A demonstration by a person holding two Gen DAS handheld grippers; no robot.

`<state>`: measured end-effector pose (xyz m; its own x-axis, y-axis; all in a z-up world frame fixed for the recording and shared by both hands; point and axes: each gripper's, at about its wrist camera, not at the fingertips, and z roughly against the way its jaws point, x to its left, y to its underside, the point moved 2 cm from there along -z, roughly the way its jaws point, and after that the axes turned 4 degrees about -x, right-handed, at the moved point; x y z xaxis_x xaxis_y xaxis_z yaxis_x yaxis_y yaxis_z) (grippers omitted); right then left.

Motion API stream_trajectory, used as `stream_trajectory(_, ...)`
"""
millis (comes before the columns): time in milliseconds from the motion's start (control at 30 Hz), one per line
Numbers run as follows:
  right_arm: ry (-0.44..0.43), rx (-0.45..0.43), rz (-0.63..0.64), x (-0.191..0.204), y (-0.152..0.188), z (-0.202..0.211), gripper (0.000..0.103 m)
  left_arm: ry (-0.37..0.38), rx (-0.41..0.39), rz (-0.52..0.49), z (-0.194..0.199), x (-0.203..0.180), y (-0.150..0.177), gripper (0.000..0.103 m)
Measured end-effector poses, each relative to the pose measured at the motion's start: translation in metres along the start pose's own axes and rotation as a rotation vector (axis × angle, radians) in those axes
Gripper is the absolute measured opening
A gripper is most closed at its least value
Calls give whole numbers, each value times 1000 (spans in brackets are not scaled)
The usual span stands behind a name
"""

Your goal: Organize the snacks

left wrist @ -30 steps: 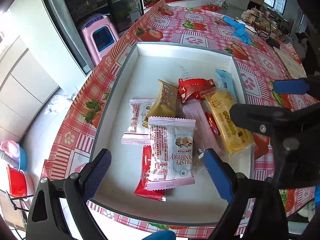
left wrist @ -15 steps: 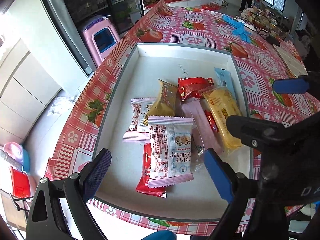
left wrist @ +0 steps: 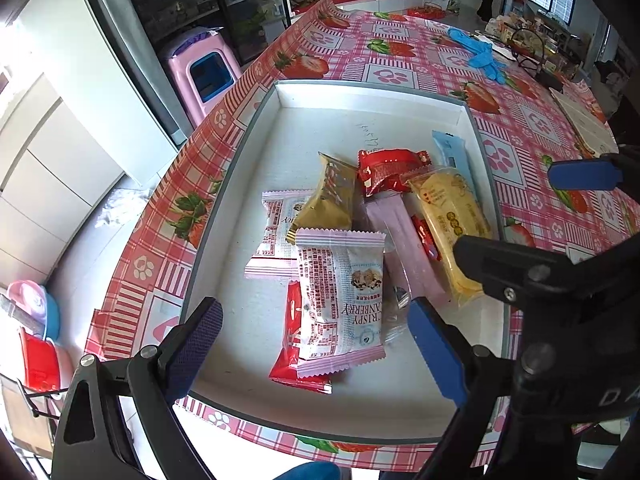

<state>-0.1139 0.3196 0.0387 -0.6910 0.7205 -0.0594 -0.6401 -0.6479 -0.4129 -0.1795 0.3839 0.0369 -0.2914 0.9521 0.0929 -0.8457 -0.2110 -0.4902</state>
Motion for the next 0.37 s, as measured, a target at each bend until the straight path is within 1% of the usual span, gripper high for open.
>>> stream_trajectory(200, -1, 0, 2, 1, 1, 0, 103, -9, 16, 1, -3, 0, 2, 95)
stream_trajectory(267, 2, -2, 3, 1, 1, 0, 103, 0, 0, 9, -1, 1, 2, 95)
stream_trajectory(367, 3, -5, 0, 0, 1, 1, 103, 28, -32, -11, 6, 0, 3, 95)
